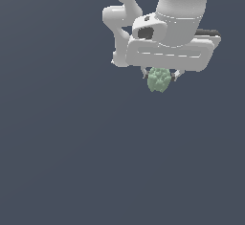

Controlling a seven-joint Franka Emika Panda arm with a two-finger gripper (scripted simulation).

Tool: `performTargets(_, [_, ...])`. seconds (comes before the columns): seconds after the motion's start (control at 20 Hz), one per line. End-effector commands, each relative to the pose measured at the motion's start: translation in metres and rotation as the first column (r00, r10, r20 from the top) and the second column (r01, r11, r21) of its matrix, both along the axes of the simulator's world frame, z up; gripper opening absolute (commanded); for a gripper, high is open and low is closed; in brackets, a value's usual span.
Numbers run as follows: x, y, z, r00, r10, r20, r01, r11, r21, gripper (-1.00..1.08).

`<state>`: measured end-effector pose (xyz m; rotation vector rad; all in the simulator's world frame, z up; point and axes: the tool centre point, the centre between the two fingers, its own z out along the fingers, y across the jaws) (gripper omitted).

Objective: Pick up the object and move it to a goal position.

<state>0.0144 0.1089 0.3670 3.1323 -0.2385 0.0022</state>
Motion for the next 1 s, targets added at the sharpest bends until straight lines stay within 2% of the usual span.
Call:
performTargets(0.0, [0.004,0.006,0.019,1.000,0.000,-0.001,0.000,1.000,0.000,-1.00])
performTargets(0.45, [0.016,0.021,0.069,1.000,0.000,-0.001,0.000,1.000,0.000,-1.00])
performTargets(0.95, [0.023,0.028,0.092,1.000,0.000,-0.001,0.000,1.000,0.000,-1.00])
